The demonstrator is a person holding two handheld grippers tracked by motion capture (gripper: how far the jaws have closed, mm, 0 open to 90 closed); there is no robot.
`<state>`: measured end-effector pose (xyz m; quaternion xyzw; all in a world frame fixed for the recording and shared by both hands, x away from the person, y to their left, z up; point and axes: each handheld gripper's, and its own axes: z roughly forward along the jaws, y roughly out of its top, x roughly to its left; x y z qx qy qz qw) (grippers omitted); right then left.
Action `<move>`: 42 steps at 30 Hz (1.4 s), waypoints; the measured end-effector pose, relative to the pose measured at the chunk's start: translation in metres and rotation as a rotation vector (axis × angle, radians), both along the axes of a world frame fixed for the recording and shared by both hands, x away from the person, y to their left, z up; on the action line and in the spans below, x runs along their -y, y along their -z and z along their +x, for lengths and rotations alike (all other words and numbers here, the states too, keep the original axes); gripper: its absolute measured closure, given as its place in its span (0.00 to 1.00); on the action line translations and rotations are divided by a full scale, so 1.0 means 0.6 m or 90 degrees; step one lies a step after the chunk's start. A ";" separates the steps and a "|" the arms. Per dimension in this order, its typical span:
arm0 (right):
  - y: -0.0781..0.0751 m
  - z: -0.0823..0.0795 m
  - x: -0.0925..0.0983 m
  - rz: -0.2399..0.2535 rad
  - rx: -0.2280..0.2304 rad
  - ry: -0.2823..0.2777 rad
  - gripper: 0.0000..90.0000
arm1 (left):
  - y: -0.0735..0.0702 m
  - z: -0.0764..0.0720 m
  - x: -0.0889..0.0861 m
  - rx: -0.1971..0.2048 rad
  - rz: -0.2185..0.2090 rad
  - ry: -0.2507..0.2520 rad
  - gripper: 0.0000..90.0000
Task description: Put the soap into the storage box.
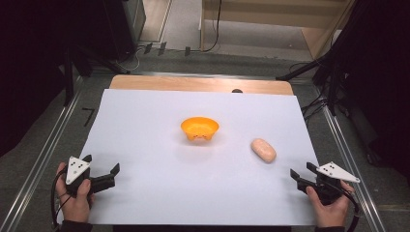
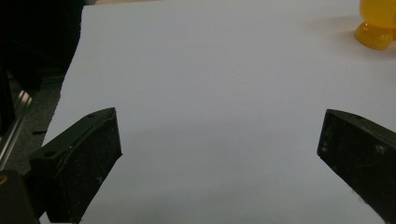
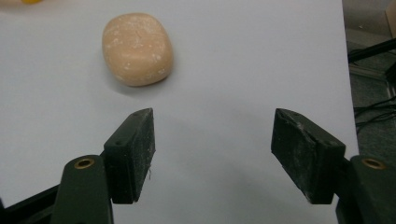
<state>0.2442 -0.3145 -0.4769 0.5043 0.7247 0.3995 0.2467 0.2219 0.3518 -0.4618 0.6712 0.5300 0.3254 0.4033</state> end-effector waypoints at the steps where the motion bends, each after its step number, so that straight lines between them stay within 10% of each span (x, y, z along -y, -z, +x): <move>1: -0.002 0.002 -0.001 -0.008 -0.004 -0.005 0.35 | 0.000 0.000 0.000 0.000 0.000 0.000 0.00; 21: -0.038 0.058 -0.030 -0.035 -0.117 -0.111 0.47 | 0.000 -0.005 -0.002 0.016 -0.008 -0.005 0.00; 42: -0.050 0.118 -0.069 -0.099 -0.233 -0.130 0.46 | 0.000 -0.007 -0.002 0.024 -0.009 -0.004 0.00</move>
